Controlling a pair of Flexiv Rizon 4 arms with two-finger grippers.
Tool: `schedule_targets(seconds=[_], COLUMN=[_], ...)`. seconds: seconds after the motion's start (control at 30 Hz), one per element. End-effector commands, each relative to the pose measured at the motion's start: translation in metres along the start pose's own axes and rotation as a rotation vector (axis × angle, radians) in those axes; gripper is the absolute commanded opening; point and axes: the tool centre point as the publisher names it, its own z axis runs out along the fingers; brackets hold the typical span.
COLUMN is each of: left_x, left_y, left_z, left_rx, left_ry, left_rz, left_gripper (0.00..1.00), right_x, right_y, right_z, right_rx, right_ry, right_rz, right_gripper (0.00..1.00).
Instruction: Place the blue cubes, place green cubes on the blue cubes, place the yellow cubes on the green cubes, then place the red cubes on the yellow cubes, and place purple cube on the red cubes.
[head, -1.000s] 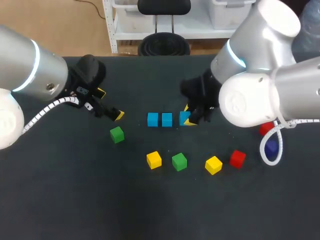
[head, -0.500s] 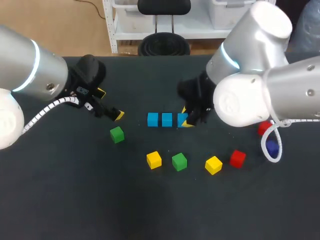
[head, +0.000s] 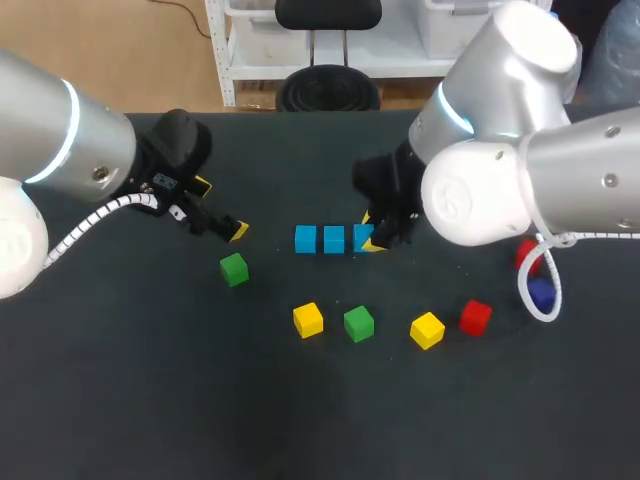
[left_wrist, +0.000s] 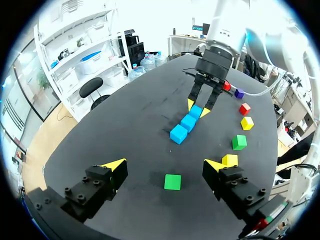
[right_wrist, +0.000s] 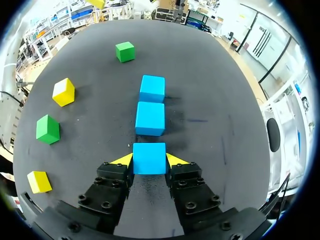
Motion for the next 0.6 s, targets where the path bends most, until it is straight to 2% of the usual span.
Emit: schedule_targets(seconds=[0.03, 0.6], left_x=[-0.0005, -0.0005], left_y=[-0.0011, -0.0011], left_z=[-0.0003, -0.0003], left_rx=[-0.006, -0.006], left_ry=[0.004, 0.004], left_rz=[-0.002, -0.002], left_gripper=[1.0, 1.0], right_x=[0.0004, -0.0007], right_y=[-0.0021, -0.0014], right_z=[0.0019, 0.0028], right_rx=[-0.006, -0.012], right_ry=[-0.003, -0.013], right_rz=[0.0, -0.001], right_gripper=[0.0, 0.0])
